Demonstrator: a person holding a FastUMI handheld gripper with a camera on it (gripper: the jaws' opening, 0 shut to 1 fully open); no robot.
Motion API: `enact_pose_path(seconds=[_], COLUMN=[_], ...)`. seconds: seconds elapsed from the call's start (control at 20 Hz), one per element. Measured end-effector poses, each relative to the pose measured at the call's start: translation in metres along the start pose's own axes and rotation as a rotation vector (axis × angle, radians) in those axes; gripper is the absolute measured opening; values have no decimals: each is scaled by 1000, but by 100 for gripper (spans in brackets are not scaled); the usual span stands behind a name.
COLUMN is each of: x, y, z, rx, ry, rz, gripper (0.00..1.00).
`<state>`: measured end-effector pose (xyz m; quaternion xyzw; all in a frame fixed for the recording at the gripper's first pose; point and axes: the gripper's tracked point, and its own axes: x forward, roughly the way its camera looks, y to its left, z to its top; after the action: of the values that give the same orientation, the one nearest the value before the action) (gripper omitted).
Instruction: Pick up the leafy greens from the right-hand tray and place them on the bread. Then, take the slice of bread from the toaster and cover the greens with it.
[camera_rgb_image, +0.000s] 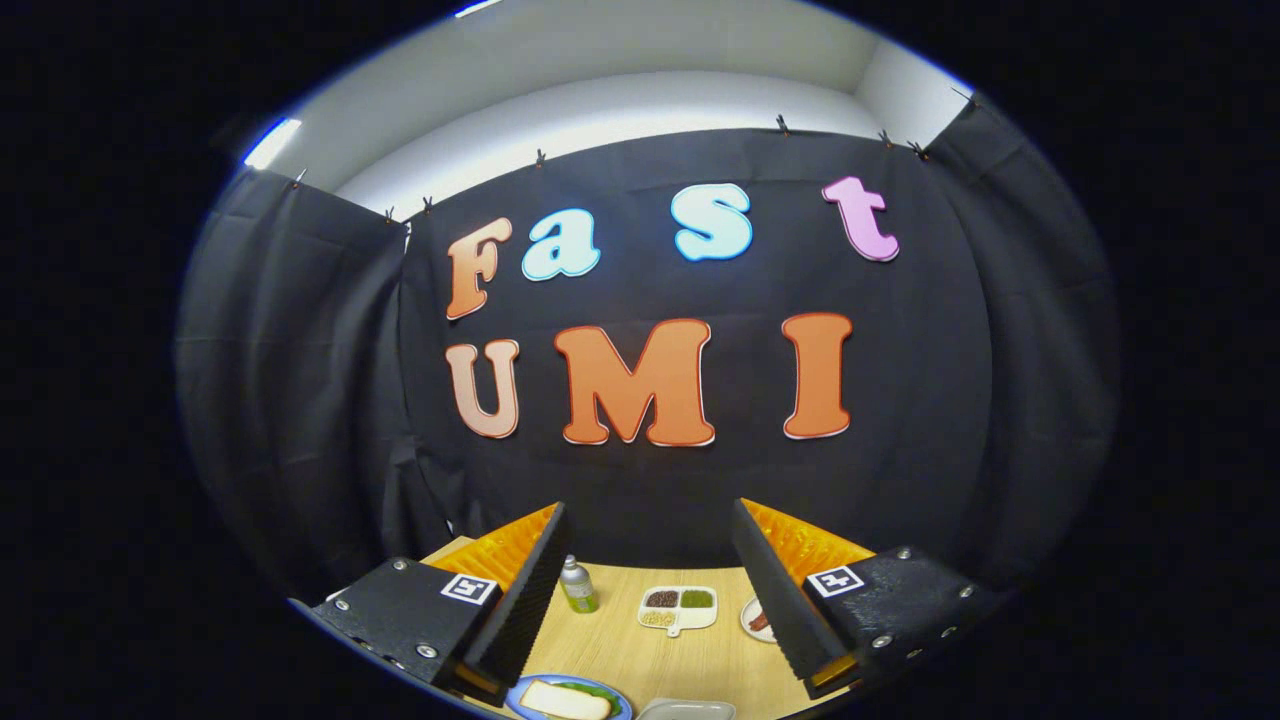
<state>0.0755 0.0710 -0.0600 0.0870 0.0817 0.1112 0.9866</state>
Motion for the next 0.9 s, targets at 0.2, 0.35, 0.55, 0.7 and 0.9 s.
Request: enact_pose_path(seconds=[0.2, 0.35, 0.55, 0.7, 0.9], x=[-4, -12, -16, -22, -27], y=[-2, 1, 6, 2, -1], z=[28, 46, 58, 67, 76], rx=[-48, -79, -88, -84, -97], ry=[-70, -118, -145, -153, -158], rz=[-34, -33, -25, -33, -49], gripper=[97, 97, 97, 97, 97])
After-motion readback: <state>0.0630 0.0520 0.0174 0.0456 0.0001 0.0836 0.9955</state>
